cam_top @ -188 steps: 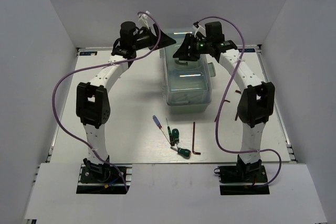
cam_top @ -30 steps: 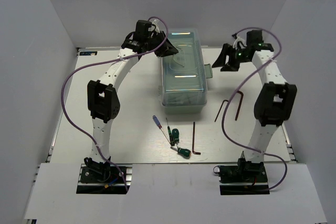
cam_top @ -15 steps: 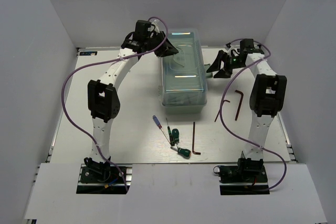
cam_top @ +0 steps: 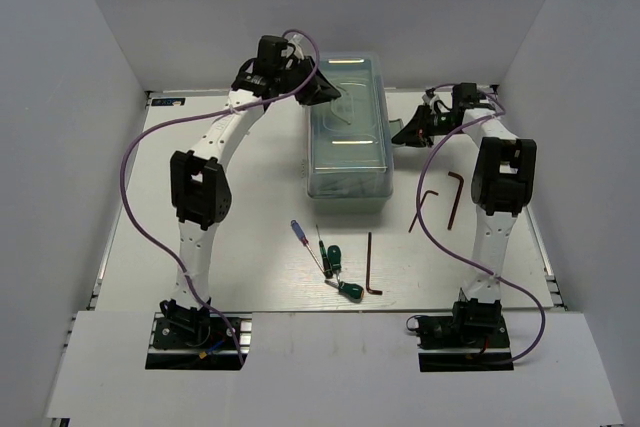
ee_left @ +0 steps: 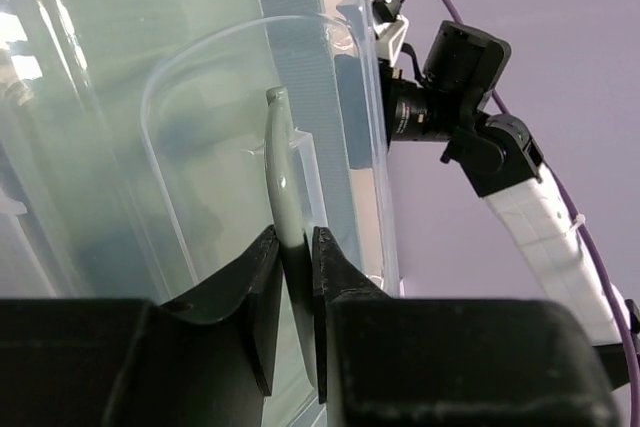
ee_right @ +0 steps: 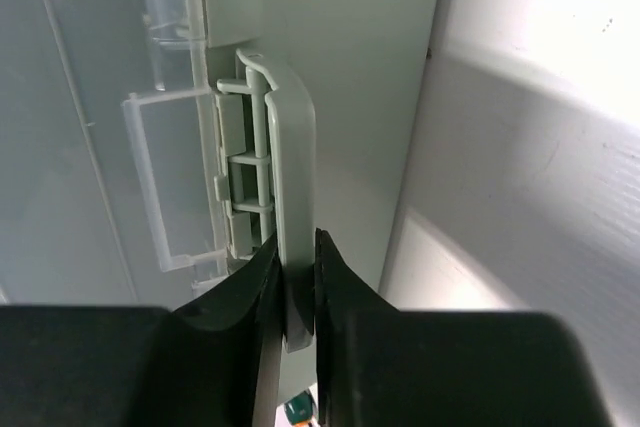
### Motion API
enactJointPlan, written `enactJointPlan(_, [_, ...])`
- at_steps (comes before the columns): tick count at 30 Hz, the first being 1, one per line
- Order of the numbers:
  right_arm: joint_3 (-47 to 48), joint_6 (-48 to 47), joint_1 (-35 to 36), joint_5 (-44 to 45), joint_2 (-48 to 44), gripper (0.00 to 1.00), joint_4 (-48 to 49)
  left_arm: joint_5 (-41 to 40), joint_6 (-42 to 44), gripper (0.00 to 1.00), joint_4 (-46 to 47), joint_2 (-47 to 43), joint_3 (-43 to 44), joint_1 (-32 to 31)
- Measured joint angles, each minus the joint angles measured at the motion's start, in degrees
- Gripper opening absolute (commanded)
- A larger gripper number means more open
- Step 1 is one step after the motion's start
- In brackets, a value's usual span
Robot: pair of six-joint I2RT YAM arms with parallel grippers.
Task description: Sort the tools into containers
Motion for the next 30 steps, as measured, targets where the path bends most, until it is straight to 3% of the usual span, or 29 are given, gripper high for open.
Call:
enactJointPlan(7, [-1.8, 1.0, -0.7, 2.1, -1.8, 0.0, 2.3, -2.8, 2.3, 0.0, -6.9, -3.0, 1.3, 3.1])
enactJointPlan(16, [-4.2, -0.4, -3.0, 4.9, -4.2, 0.03, 3.0, -15.1, 13.2, 0.0, -19.2, -14.8, -4.5, 15.0])
enactJointPlan(17, [-4.5, -0.5, -3.1, 4.6, -4.3, 0.26, 3.0, -15.8, 14.1, 0.06, -20.0, -14.9, -6.2, 15.7])
enactJointPlan(18, [-4.8, -0.6, -3.2, 4.2, -4.5, 0.34, 3.3, -16.4, 14.8, 0.17, -20.5, -14.9, -7.7, 16.2])
enactJointPlan(20, [-5.1, -1.5, -3.7, 4.3, -5.0, 0.47, 3.7, -17.8, 16.2, 0.21, -20.9, -14.9, -9.7, 17.0])
enactJointPlan(25, [-5.6, -4.4, -6.0, 3.7, -7.1, 0.68, 3.1, -19.1, 17.9, 0.59, -21.1, -15.2, -10.3, 18.2])
enactJointPlan(26, [-5.5, -5.7, -6.5, 3.8, -7.7, 0.69, 2.2, -19.7, 18.1, 0.63, -21.1, -15.5, -10.3, 18.5])
enactJointPlan(28, [-4.7, -8.6, -7.1, 4.5, -8.9, 0.91, -1.4, -20.6, 18.3, 0.72, -21.2, -16.1, -10.1, 19.3])
enactJointPlan(30, [-3.8, -13.2, -7.3, 7.9, -10.5, 0.91, -5.1, -22.2, 18.0, 0.72, -21.6, -16.6, -9.8, 20.2])
